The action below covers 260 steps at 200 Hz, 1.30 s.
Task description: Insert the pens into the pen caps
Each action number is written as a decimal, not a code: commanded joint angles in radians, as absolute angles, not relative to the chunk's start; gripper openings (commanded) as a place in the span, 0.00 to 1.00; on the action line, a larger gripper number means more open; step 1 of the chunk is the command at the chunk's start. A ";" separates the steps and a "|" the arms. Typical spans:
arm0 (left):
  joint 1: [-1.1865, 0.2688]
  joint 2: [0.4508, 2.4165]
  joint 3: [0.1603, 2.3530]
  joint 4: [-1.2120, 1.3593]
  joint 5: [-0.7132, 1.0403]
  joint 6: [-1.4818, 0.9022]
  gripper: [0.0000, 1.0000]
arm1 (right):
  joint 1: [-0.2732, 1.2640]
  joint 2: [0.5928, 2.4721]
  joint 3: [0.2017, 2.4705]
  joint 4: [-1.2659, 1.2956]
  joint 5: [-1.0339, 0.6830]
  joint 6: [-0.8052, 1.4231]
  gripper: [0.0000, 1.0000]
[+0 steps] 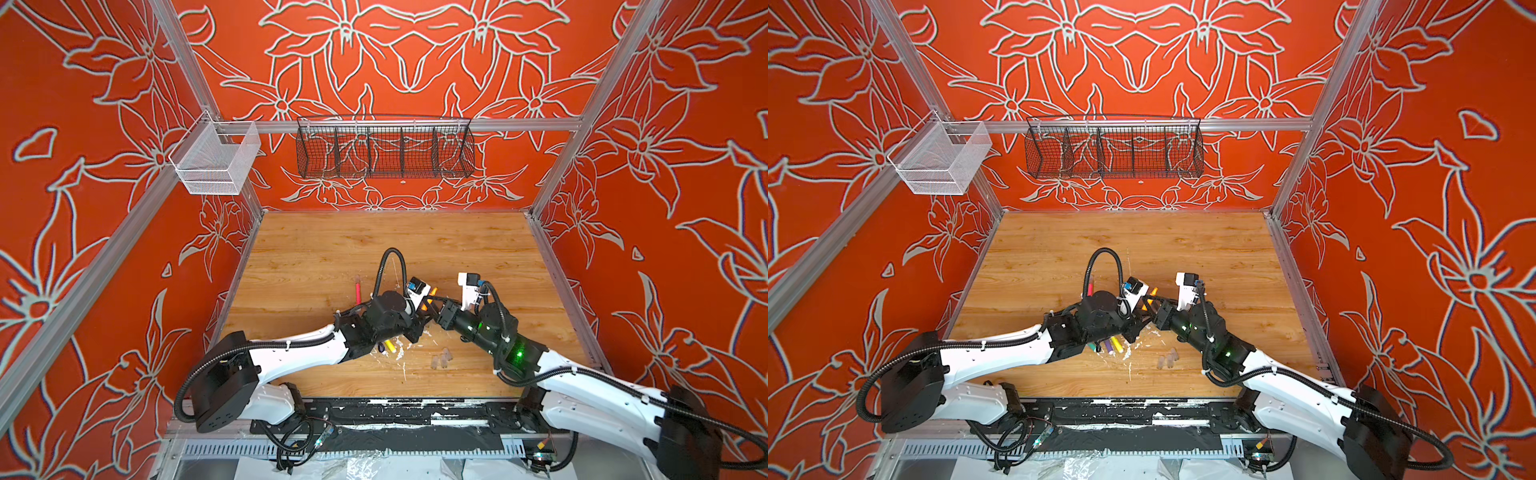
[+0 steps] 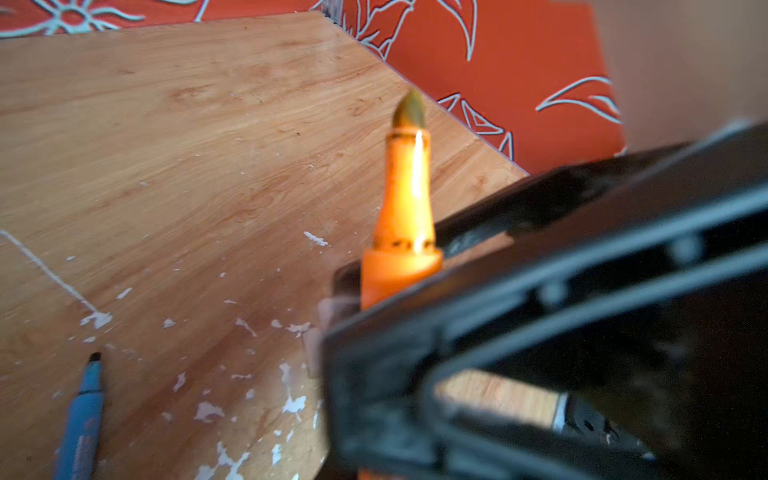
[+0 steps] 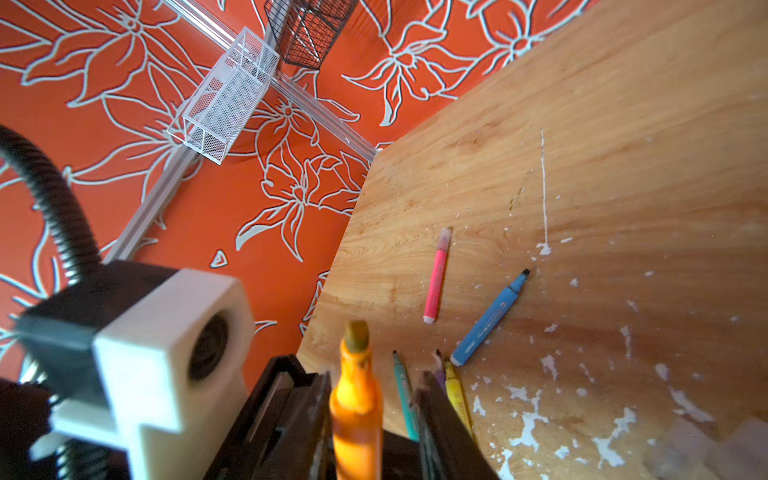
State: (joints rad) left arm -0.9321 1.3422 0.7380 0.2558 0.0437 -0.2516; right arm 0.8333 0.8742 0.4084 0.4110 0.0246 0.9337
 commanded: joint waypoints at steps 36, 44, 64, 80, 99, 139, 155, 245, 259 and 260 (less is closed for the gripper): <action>-0.801 1.273 0.648 0.329 0.183 -0.262 0.00 | 0.839 0.719 0.390 0.205 0.223 0.898 0.46; -0.776 1.273 0.631 0.344 0.220 -0.264 0.00 | 0.839 0.713 0.394 0.172 0.241 0.892 0.46; -0.720 1.275 0.601 0.373 0.286 -0.270 0.00 | 0.840 0.743 0.423 0.095 0.261 0.872 0.46; -0.697 1.281 0.592 0.374 0.314 -0.252 0.00 | 0.840 0.800 0.458 0.055 0.255 0.853 0.47; -0.693 1.283 0.589 0.362 0.311 -0.231 0.00 | 0.840 0.894 0.509 0.006 0.243 0.834 0.49; -0.690 1.269 0.589 0.334 0.284 -0.221 0.00 | 0.839 1.094 0.589 -0.087 0.249 0.818 0.50; -0.690 1.259 0.583 0.329 0.272 -0.221 0.00 | 0.839 1.139 0.595 -0.109 0.275 0.824 0.50; -0.690 1.219 0.566 0.307 0.235 -0.222 0.00 | 0.817 1.364 0.676 -0.163 0.359 0.796 0.54; -0.690 1.210 0.561 0.305 0.230 -0.221 0.00 | 0.799 1.403 0.686 -0.162 0.355 0.798 0.54; -0.690 1.209 0.560 0.305 0.229 -0.221 0.00 | 0.797 1.406 0.686 -0.161 0.354 0.797 0.54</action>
